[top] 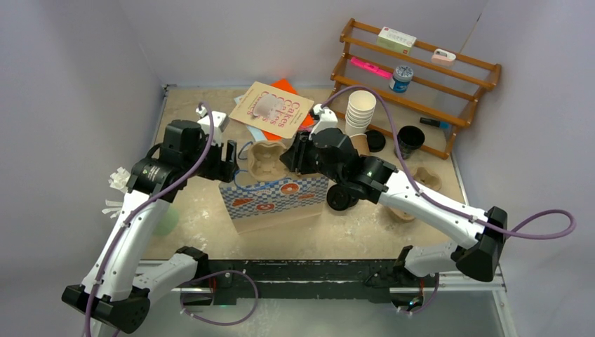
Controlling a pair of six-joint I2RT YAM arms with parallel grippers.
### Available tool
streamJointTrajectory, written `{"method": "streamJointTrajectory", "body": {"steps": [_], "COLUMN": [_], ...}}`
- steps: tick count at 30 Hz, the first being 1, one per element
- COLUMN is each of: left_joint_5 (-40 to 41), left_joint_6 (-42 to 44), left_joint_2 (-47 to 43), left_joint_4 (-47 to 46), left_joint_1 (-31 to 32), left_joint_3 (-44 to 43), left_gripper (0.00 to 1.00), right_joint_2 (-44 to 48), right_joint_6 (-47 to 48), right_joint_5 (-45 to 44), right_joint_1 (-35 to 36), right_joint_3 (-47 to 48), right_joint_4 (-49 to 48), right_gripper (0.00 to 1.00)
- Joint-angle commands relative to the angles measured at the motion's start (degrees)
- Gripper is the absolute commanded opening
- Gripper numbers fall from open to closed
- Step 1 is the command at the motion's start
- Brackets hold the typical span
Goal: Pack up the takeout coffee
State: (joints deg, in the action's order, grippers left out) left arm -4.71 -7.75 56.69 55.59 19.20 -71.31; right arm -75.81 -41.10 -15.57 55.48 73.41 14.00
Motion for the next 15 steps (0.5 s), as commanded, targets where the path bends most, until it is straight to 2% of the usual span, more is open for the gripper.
{"method": "streamJointTrajectory", "body": {"steps": [1,9,15], "left_joint_5": [0.12,3.01,3.94], "left_joint_6": [1.33,1.36,1.0], "left_joint_2": [-0.22,-0.76,-0.98], "left_joint_4": [4.48,5.25,4.87], "left_joint_1": [0.05,0.05,0.04], "left_joint_3": [-3.73,-3.83,-4.6], "left_gripper": [0.7,0.7,0.68], "right_joint_2": [-0.05,-4.18,-3.74], "right_joint_6": [5.05,13.24,14.52], "right_joint_5": [-2.24,-6.99,-10.89], "right_joint_1": [0.45,6.51,6.96], "right_joint_3": [2.4,7.31,6.42], "right_joint_4": [2.61,7.79,9.16], "right_gripper": [0.3,0.32,0.33]}}
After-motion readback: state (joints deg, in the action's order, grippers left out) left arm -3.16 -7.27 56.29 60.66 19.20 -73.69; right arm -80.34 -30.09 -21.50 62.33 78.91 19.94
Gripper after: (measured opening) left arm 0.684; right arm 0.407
